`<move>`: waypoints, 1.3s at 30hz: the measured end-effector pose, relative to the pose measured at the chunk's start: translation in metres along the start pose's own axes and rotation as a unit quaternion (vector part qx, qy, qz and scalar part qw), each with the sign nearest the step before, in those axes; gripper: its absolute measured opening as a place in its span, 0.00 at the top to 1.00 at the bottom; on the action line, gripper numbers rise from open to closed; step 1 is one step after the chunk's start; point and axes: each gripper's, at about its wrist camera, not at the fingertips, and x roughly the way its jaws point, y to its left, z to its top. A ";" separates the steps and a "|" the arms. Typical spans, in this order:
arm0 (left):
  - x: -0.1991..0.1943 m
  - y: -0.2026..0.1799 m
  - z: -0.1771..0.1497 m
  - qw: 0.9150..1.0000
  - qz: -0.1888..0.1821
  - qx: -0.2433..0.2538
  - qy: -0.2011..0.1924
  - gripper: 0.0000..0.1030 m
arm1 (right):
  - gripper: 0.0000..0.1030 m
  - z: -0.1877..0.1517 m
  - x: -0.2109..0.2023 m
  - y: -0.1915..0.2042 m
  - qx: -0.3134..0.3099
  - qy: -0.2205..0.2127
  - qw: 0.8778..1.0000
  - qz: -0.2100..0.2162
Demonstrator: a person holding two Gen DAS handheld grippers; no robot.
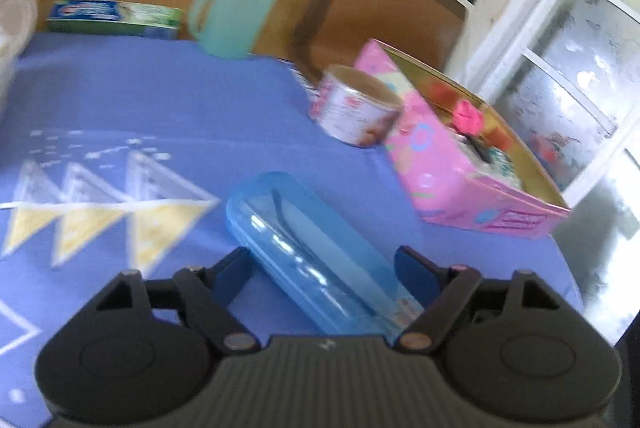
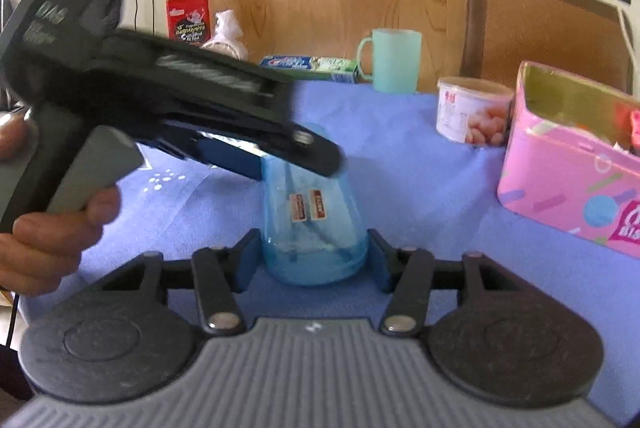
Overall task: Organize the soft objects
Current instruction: 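Carry the blue box into the pink tin and open the right gripper, then withdraw the right gripper from the tin back over the table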
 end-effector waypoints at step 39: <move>0.021 -0.125 0.024 0.979 0.137 0.132 -0.074 0.00 | 0.34 -0.009 -0.087 -0.114 0.226 -0.162 0.938 -0.205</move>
